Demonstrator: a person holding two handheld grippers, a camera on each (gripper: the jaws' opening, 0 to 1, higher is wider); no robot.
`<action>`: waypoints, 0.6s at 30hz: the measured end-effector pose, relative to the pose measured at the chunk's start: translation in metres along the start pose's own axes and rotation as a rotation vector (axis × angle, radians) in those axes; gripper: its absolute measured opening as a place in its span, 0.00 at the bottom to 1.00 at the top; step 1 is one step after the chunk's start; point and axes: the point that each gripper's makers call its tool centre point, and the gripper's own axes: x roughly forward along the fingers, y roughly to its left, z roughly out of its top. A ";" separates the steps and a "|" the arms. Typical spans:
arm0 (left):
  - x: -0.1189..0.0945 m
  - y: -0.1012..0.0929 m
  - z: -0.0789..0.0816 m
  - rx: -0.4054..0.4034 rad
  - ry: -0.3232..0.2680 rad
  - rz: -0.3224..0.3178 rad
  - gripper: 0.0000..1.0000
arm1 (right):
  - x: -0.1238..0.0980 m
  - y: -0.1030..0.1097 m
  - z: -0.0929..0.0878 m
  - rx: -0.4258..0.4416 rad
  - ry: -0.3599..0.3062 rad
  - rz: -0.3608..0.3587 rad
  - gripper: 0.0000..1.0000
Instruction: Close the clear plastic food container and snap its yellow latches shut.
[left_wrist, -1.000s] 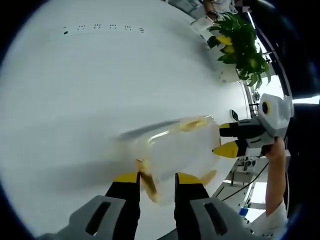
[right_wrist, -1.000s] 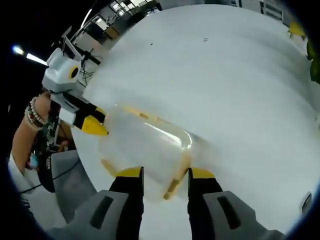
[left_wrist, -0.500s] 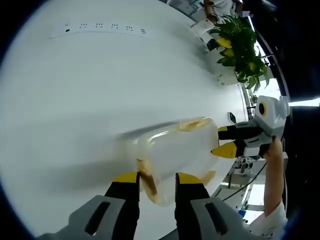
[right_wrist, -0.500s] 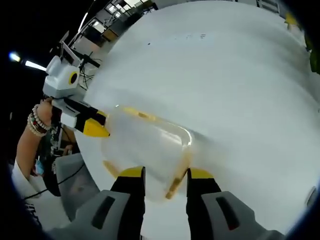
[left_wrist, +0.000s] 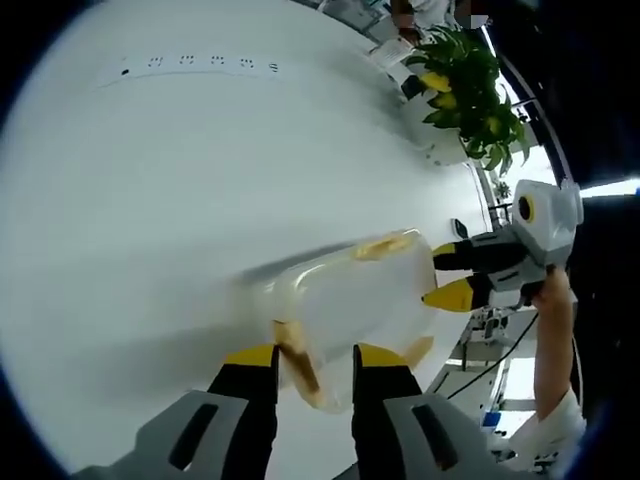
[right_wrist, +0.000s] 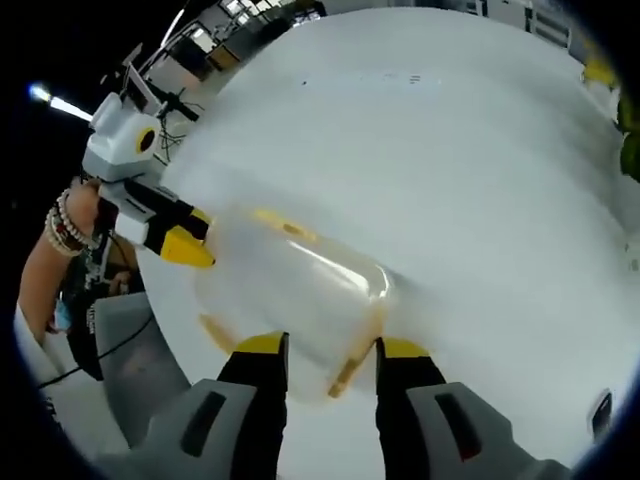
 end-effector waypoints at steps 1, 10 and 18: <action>0.000 0.000 0.000 0.010 -0.005 0.004 0.21 | 0.000 -0.001 0.002 -0.035 0.010 -0.018 0.31; -0.003 0.000 0.006 0.202 -0.078 0.071 0.23 | -0.006 0.001 0.011 -0.359 0.021 -0.144 0.36; -0.009 -0.006 0.017 0.531 -0.160 0.194 0.25 | -0.004 0.023 0.003 -0.639 0.100 -0.212 0.21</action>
